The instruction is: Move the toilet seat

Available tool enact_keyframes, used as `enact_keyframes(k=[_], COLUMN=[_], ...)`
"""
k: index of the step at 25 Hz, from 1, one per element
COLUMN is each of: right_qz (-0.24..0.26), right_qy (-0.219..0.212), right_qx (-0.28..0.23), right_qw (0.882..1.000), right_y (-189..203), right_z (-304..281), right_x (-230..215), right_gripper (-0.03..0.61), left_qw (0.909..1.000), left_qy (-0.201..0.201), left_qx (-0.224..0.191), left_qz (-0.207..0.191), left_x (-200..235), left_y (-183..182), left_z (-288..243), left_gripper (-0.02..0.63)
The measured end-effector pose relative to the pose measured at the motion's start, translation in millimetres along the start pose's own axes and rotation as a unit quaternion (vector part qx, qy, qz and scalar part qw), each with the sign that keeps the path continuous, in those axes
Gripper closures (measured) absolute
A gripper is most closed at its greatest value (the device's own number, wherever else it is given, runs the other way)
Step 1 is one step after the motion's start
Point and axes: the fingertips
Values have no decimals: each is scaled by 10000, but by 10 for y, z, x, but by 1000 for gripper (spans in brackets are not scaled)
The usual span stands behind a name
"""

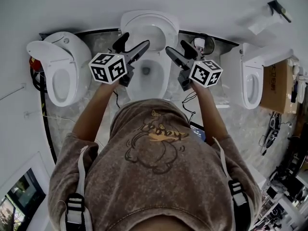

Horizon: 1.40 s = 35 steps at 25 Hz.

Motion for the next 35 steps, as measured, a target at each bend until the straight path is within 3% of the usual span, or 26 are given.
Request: enact_keyframes(k=[10, 15, 16, 18, 27, 35], right_qz=[893, 1273, 1303, 1332, 1596, 1414], right_qy=[55, 112, 131, 183, 292, 508], right_qx=[-376, -449, -480, -561, -791, -832], right_qw=[9953, 9908, 9902, 9893, 9836, 9851], right_y=[-242, -232, -228, -229, -198, -58], right_z=[285, 358, 375, 410, 468, 511], right_x=[394, 510, 517, 516, 556, 468], right_gripper=[183, 272, 307, 360, 553, 578], left_qw=[9989, 9964, 9957, 9948, 9942, 9924], left_qy=[133, 219, 214, 179, 239, 241], left_qx=[-203, -475, -477, -492, -588, -610], left_qz=[-403, -670, -768, -875, -873, -1041], left_x=[-283, -389, -399, -396, -395, -381], left_y=[-218, -276, -272, -269, -187, -73], left_z=[317, 405, 421, 457, 587, 606], left_gripper=[201, 201, 215, 304, 577, 604])
Point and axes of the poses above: the fingertips, and each gripper's own axes: z backward along the fingers, x to its left, y out of its underside, and after that the axes turned 5 degrees about -x, right-handed
